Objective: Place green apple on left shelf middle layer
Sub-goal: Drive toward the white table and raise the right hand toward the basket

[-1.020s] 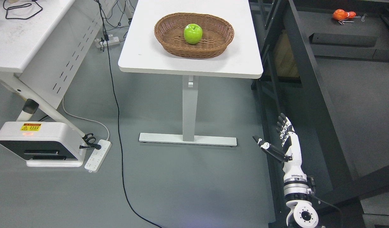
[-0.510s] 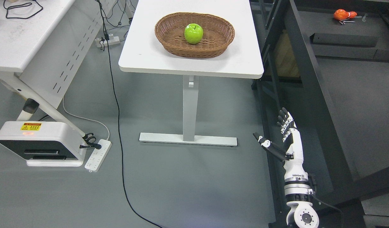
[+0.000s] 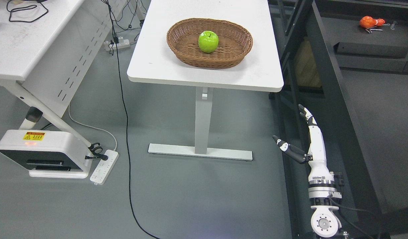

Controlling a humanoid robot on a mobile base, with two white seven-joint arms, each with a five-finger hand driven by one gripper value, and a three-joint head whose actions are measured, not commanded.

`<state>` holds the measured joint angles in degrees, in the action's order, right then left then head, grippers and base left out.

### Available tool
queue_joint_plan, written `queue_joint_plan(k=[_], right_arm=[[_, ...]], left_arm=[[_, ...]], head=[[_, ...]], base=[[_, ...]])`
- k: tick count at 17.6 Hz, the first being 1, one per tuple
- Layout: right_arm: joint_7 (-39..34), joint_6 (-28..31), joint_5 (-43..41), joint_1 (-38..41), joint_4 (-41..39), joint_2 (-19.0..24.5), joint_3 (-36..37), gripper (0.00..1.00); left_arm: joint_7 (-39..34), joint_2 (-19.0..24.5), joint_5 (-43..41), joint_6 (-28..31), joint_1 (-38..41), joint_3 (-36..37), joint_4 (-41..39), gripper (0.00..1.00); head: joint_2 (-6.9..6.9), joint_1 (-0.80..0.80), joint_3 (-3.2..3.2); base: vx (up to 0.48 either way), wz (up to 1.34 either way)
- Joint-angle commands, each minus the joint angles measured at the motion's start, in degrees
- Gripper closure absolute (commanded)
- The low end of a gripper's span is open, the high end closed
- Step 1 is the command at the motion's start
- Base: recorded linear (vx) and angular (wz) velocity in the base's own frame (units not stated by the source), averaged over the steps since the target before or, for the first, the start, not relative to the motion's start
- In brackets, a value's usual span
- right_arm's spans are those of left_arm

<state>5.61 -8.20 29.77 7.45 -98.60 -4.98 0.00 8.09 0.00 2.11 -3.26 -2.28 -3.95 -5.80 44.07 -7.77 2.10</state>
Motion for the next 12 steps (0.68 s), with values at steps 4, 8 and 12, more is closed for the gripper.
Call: queue_joint_plan(k=[4,8,12], right_arm=[[0.11,-8.58,-6.72,1.34,-0.02,-1.7,1.75,0.0],[-0.16,-7.01,-7.53,0.72,-0.02,-2.31,1.85,0.04],[-0.16,-5.87,-7.53,0.46,-0.02,-2.31,1.85,0.04]], left_arm=[[-0.01,1.0,0.0,-0.08,0.0,0.0,0.0,0.0],[-0.01,1.0,0.0,0.01,0.0,0.0,0.0,0.0],[-0.01,1.0,0.0,-0.08,0.0,0.0,0.0,0.0]], head=[[0.0,0.0,0.0],[0.0,0.0,0.0],[0.0,0.0,0.0]], base=[[0.184,0.19],[0.218,0.27],[0.213,0.29]])
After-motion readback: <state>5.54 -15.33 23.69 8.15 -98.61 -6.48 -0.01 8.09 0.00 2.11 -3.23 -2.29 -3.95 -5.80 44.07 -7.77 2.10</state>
